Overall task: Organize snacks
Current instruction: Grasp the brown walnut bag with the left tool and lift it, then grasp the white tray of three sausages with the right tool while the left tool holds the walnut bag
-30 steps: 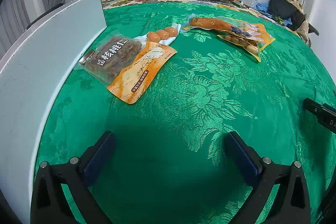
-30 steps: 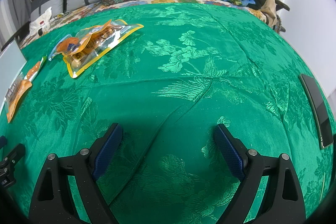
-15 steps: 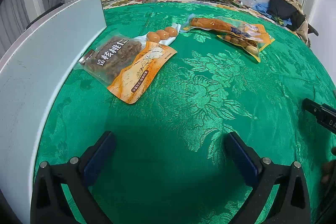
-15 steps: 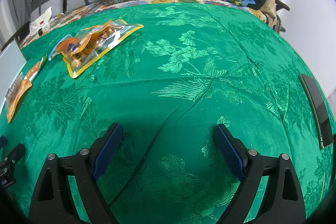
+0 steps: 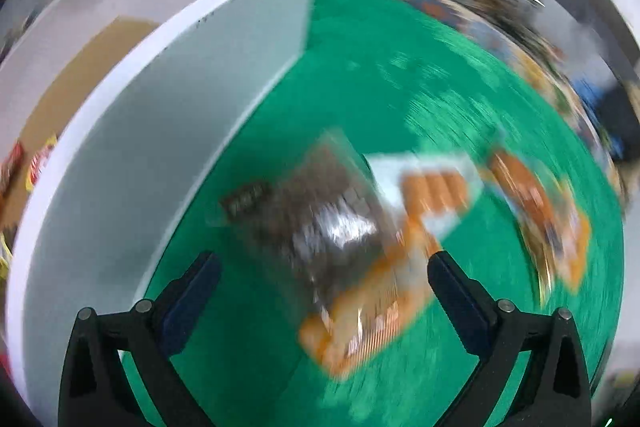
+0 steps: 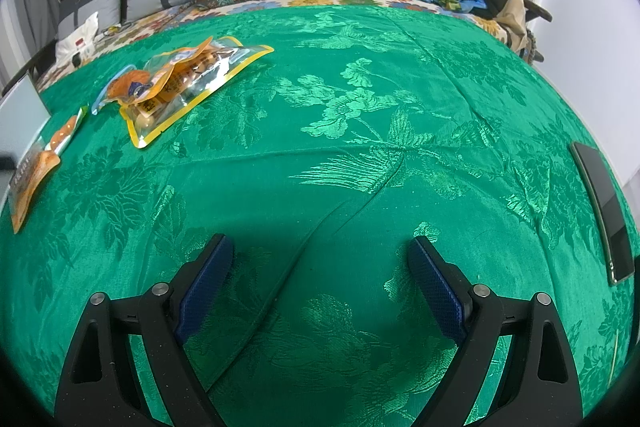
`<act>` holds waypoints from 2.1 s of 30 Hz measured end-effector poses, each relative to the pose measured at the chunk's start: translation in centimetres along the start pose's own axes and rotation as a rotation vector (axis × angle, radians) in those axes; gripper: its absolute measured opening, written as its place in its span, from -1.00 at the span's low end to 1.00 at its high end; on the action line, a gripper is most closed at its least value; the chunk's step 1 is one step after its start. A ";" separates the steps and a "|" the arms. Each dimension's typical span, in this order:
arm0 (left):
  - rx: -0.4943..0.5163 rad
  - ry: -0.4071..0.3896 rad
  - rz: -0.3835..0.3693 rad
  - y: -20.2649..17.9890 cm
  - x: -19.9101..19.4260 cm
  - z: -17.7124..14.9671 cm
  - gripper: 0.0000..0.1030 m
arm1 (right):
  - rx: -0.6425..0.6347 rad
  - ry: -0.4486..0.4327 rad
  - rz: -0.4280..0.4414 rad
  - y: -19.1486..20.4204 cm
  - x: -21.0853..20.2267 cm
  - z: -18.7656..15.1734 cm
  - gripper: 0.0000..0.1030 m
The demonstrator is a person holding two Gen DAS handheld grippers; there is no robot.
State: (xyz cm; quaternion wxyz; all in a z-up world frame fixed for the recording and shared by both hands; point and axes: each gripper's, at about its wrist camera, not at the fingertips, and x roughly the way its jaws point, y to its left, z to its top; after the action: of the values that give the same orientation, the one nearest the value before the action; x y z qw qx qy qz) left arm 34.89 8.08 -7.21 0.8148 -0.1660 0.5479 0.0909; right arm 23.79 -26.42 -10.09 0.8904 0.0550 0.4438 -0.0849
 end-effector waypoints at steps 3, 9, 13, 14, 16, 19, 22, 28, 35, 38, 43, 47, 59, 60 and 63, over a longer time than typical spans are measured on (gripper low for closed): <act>-0.084 0.036 0.053 -0.1 2.4 1.4 0.93 | 0.000 0.000 0.000 0.0 0.0 0.0 0.79; -0.019 0.008 0.158 -1.6 3.8 1.4 1.00 | 0.000 0.000 0.000 0.0 0.0 0.0 0.79; 0.144 -0.062 0.104 -1.3 2.5 -1.3 0.69 | 0.000 0.000 -0.001 0.0 0.0 0.0 0.79; 0.182 -0.069 0.089 -1.2 2.2 -1.9 0.55 | 0.000 0.000 -0.001 0.0 0.0 0.0 0.79; 0.288 -0.068 0.045 -1.1 1.2 -4.0 0.47 | 0.000 0.000 -0.001 0.0 0.0 0.0 0.79; 0.425 -0.056 -0.047 -0.2 -0.8 -8.1 0.46 | 0.000 0.000 -0.001 0.0 0.0 0.0 0.79; 0.583 -0.065 -0.086 0.7 -2.7 -13.2 0.51 | 0.001 0.001 -0.001 0.0 0.0 0.0 0.79; 0.537 -0.124 -0.074 3.8 -3.3 -16.2 1.00 | 0.000 0.001 -0.002 0.1 0.0 0.0 0.79; 0.532 -0.216 -0.100 5.4 -3.3 -16.1 1.00 | 0.001 0.001 -0.003 0.1 0.1 0.0 0.79; 0.531 -0.215 -0.102 5.3 -3.2 -15.4 1.00 | 0.001 0.001 -0.003 0.0 0.0 0.0 0.79; 0.531 -0.215 -0.101 5.4 -3.2 -15.4 1.00 | 0.001 0.001 -0.003 0.1 0.1 0.0 0.79; 0.531 -0.215 -0.101 5.3 -3.2 -15.4 1.00 | 0.001 0.001 -0.003 0.1 0.1 0.0 0.79; 0.531 -0.215 -0.101 5.4 -3.2 -15.4 1.00 | 0.003 0.002 -0.005 0.1 0.1 0.0 0.79; 0.531 -0.215 -0.102 5.4 -3.2 -15.4 1.00 | 0.003 0.002 -0.005 0.1 0.1 0.0 0.79; 0.531 -0.215 -0.101 5.4 -3.2 -15.4 1.00 | 0.004 0.002 -0.004 0.1 0.1 0.0 0.80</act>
State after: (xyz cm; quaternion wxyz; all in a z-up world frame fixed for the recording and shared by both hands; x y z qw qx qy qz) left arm 18.58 7.48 -10.50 0.8867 0.0365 0.4540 -0.0794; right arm 23.85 -26.34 -10.16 0.8897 0.0558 0.4446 -0.0875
